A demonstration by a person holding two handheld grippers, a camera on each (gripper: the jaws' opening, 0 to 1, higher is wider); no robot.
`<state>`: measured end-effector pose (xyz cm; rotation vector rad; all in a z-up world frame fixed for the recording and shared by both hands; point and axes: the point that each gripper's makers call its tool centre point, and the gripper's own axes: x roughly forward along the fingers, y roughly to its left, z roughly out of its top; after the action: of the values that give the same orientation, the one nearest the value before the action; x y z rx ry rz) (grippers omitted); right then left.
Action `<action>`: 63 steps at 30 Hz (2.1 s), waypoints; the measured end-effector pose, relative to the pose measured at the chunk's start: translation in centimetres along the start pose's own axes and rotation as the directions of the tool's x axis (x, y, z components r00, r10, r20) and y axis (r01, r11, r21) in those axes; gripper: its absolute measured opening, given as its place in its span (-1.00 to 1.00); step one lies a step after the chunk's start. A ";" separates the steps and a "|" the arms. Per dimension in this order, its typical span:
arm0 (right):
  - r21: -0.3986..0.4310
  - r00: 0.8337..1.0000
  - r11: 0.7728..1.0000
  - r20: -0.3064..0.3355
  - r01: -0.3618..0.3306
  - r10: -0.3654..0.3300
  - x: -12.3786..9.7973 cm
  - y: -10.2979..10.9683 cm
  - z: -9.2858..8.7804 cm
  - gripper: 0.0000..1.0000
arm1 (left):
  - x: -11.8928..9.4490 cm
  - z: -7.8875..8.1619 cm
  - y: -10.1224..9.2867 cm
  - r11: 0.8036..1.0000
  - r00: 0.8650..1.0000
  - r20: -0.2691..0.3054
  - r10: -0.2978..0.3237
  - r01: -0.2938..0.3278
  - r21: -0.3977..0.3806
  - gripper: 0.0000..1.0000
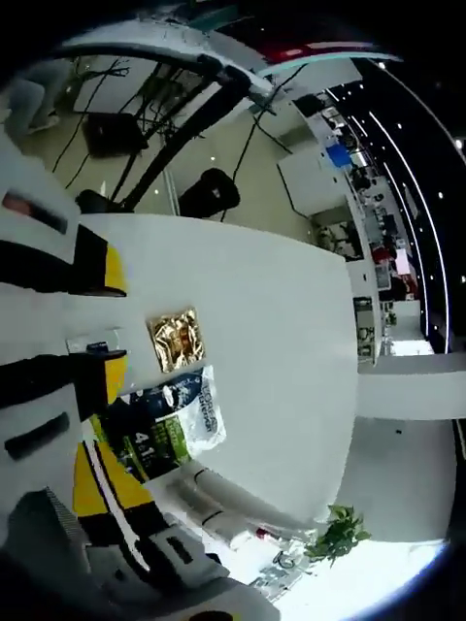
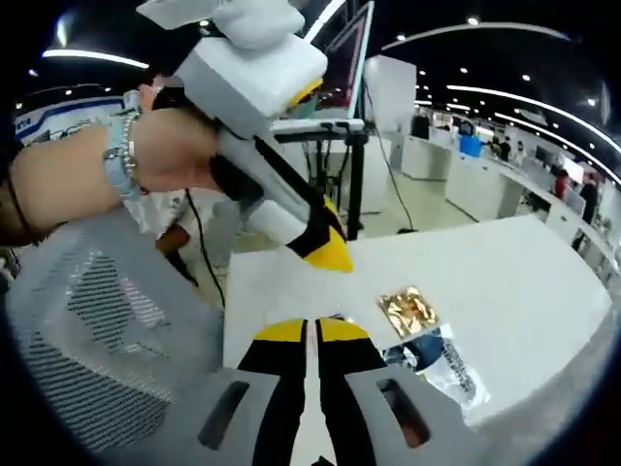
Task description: Arrange the skincare products in the storage area until every visible bottle or jar stands upright without overlapping.
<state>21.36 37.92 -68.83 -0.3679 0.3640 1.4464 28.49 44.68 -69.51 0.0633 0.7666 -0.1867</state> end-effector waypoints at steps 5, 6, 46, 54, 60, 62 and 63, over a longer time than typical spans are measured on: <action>0.060 0.988 0.998 0.156 -0.018 0.008 -9.0 1.8 2.5 -0.92 | -4.8 2.1 -2.0 0.997 0.970 0.230 -0.078 0.079 0.006 -0.42; 0.106 0.983 0.994 0.184 -0.005 -0.015 -10.4 1.6 2.5 -0.90 | -5.3 2.1 -2.0 0.997 0.961 0.266 -0.078 0.080 0.001 -0.39; 0.581 0.360 0.348 0.099 0.736 -0.928 -30.3 -6.0 -9.9 -0.17 | -9.2 -0.2 0.5 0.984 0.759 0.628 0.174 -0.112 -0.138 -0.11; 0.565 0.435 0.377 0.035 0.734 -0.900 -28.9 -6.0 -11.2 -0.16 | -8.6 -0.5 0.2 0.987 0.783 0.601 0.158 -0.115 -0.109 -0.11; 0.550 0.410 0.359 0.032 0.754 -0.911 -29.0 -6.0 -11.0 -0.11 | -8.3 -0.4 0.4 0.987 0.783 0.602 0.156 -0.102 -0.124 -0.10; 0.548 0.406 0.350 0.021 0.760 -0.914 -29.0 -6.1 -11.1 -0.09 | -8.3 -0.4 0.3 0.988 0.782 0.605 0.150 -0.100 -0.116 -0.10; 0.547 0.406 0.348 0.015 0.762 -0.914 -28.9 -6.1 -11.2 -0.08 | -8.3 -0.4 0.3 0.989 0.782 0.605 0.147 -0.097 -0.115 -0.10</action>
<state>24.58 6.64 -65.52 0.1110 0.1681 0.2819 22.42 46.22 -64.06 -0.0239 0.1105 -0.0430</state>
